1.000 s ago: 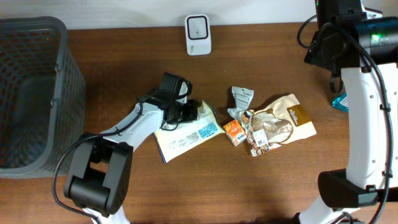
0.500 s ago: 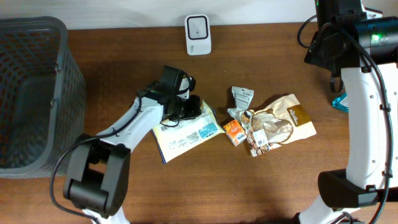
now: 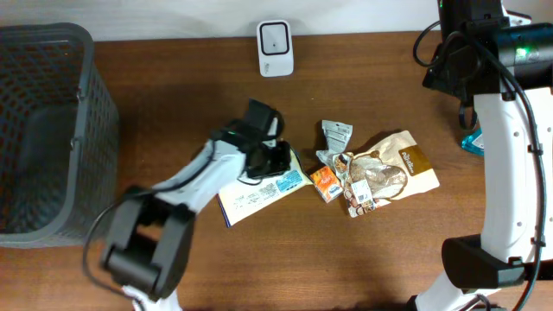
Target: Scan the item barcode
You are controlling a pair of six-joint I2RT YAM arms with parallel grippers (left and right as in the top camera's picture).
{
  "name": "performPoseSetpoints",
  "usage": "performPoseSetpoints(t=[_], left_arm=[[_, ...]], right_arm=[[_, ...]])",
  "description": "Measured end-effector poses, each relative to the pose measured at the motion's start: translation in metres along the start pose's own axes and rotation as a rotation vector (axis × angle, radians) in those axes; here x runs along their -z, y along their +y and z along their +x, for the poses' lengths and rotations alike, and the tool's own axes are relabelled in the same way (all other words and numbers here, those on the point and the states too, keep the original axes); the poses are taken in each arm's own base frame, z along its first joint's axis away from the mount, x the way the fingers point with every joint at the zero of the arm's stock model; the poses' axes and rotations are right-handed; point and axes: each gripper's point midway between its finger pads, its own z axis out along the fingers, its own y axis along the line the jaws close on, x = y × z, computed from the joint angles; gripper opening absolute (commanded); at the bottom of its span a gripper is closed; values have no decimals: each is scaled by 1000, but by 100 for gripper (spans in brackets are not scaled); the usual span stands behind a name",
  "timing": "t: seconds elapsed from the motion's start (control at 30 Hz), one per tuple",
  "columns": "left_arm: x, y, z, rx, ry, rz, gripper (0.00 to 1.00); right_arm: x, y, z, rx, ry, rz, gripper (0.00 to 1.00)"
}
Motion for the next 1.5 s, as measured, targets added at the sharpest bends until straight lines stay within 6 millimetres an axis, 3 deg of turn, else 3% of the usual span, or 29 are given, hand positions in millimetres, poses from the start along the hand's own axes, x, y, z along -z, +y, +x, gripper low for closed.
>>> performPoseSetpoints(t=[0.13, 0.27, 0.5, 0.6, 0.8, 0.9, 1.17, 1.3, 1.5], left_arm=[[-36, 6, -2, 7, 2, 4, 0], [-39, 8, -12, 11, -36, 4, 0], [-19, 11, -47, -32, -84, -12, 0], [11, 1, -57, -52, -45, -68, 0], [72, 25, -26, -25, 85, -318, 0], [84, 40, -1, -12, 172, -409, 0], [48, 88, 70, -23, 351, -532, 0], [32, 99, 76, -27, 331, -526, 0], [21, 89, 50, -67, 224, -465, 0]], right_arm=[[0, 0, 0, 0, 0, 0, 98], [0, 0, 0, 0, 0, 0, 98], [0, 0, 0, -1, 0, 0, 98], [0, 0, 0, -1, 0, -1, 98], [0, 0, 0, -1, 0, 0, 98], [0, 0, 0, -1, 0, 0, 98], [0, 0, 0, -1, 0, 0, 99], [0, 0, 0, -1, 0, 0, 98], [0, 0, 0, 0, 0, 0, 98]])
